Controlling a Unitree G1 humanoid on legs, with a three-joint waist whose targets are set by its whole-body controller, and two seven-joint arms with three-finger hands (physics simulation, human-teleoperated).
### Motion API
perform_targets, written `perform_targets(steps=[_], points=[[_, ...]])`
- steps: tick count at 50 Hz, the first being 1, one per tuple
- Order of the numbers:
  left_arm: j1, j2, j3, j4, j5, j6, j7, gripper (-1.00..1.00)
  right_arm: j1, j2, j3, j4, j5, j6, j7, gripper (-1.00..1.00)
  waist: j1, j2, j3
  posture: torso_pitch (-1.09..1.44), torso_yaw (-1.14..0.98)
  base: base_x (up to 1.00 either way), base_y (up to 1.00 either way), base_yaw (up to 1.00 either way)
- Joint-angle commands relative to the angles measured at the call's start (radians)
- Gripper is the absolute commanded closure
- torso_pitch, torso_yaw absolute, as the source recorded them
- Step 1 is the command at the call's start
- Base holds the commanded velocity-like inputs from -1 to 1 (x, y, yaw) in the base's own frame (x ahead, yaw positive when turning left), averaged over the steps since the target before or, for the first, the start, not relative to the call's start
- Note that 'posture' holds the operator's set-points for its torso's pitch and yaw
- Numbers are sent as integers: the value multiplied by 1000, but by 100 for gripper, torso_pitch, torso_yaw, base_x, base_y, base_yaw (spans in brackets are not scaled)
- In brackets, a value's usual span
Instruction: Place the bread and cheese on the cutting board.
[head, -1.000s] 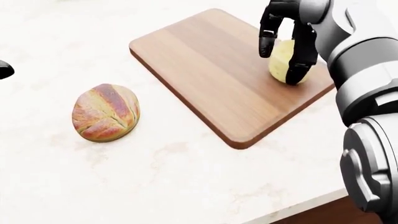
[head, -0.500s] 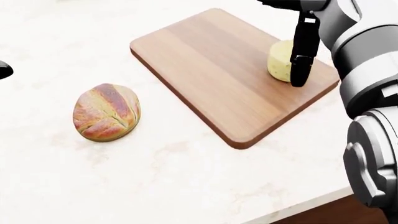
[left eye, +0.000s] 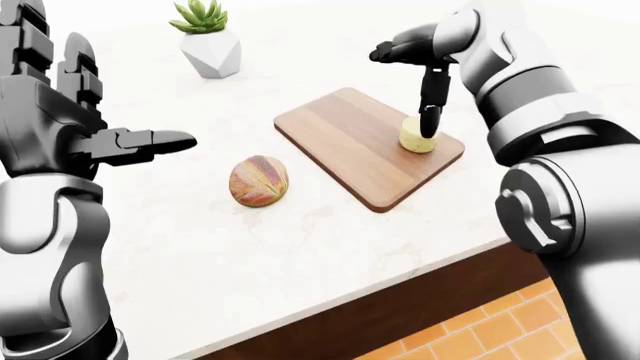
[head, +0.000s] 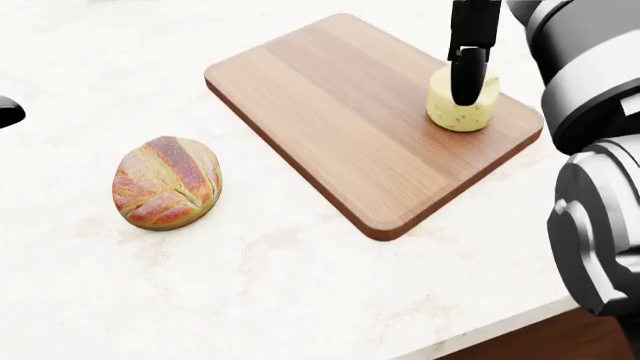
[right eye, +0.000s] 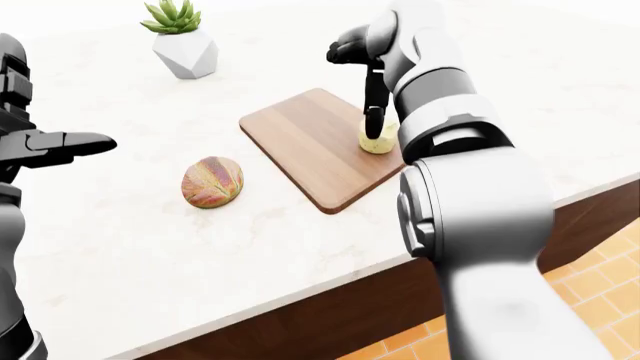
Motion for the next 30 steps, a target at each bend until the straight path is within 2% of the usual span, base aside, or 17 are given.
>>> perform_targets(steps=[1, 30], points=[[-27, 17, 13, -24, 2, -24, 3, -100, -45, -4, -3, -36, 6, -16, -11, -100, 0, 3, -27, 0, 0, 0, 0, 0], [-24, 33, 30, -28, -16, -22, 9, -100, -96, 142, -3, -38, 75, -111, -15, -100, -5, 14, -24, 0, 0, 0, 0, 0]])
